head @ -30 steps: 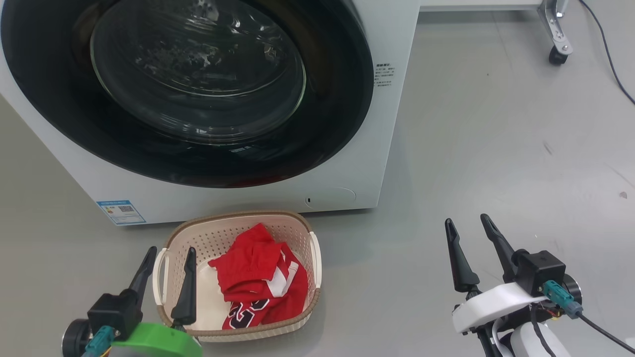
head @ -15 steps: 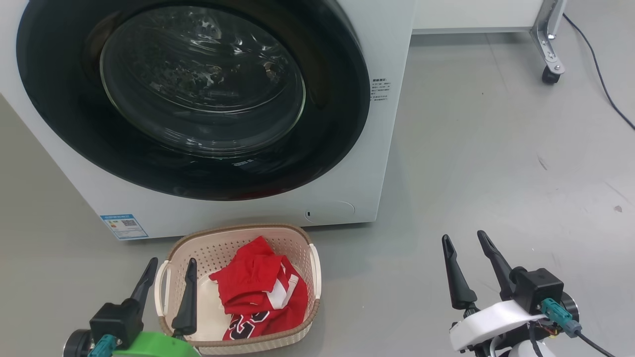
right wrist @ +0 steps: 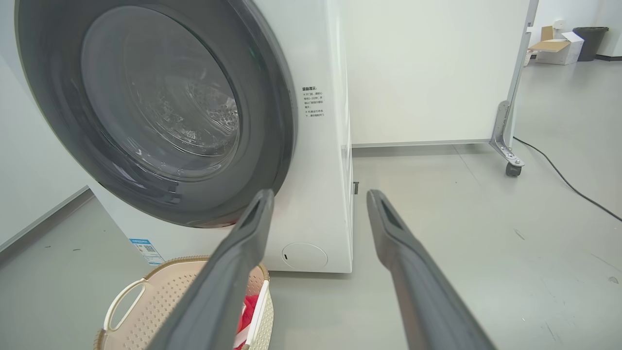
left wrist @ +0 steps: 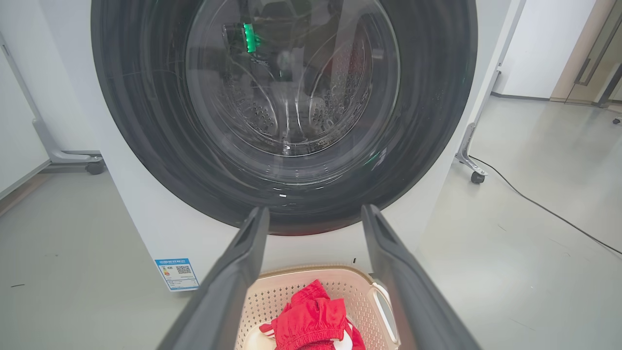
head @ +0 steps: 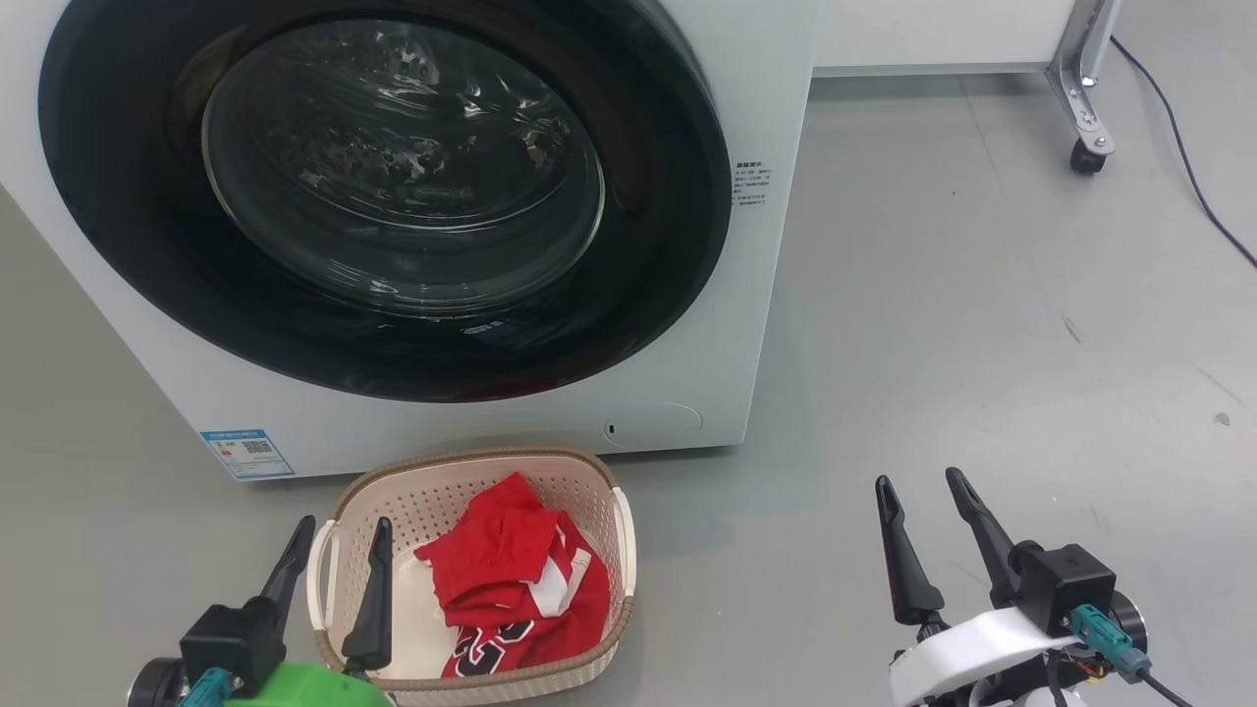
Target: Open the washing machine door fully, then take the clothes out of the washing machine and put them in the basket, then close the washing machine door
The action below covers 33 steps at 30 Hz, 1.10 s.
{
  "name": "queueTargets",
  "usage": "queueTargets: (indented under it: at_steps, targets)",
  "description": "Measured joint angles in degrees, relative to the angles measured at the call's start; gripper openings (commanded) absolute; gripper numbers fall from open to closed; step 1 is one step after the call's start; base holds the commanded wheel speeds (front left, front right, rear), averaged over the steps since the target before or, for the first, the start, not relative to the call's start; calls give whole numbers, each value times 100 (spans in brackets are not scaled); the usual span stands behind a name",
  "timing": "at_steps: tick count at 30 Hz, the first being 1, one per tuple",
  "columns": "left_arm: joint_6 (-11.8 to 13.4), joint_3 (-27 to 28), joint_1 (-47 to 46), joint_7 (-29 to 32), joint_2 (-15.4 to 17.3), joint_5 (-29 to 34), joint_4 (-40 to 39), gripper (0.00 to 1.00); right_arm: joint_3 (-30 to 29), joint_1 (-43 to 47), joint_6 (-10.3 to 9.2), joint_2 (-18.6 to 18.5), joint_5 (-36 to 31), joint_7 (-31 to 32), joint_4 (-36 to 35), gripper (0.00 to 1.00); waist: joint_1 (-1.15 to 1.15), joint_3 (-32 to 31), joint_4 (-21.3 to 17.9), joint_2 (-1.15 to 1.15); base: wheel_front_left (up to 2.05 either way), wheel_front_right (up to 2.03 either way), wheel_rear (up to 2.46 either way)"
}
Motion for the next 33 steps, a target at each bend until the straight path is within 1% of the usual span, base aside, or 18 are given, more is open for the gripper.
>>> queueTargets:
  at_steps: [5, 8, 28, 29, 33]
  targets:
    - [1, -10, 40, 8, 0, 0, -22, 100, 18, 24, -3, 0, 1, 0, -10, 100, 0, 0, 16, 0, 0, 0, 0]
    - [1, -20, 52, 49, 1, 0, -30, 100, 18, 25, -51, 0, 1, 0, -11, 100, 0, 4, 26, 0, 0, 0, 0]
    - [21, -51, 70, 76, 10, 0, -83, 100, 20, 35, -56, 1, 43, 0, -25, 100, 0, -16, 49, 0, 0, 0, 0]
    - [26, -51, 70, 83, 10, 0, -90, 0, 21, 35, -56, 1, 43, 0, -26, 0, 0, -13, 51, 0, 0, 0, 0]
    - [25, -75, 99, 101, -33, 0, 114, 0, 29, 88, -51, 27, 43, 9, 166, 0, 0, -10, 52, 0, 0, 0, 0]
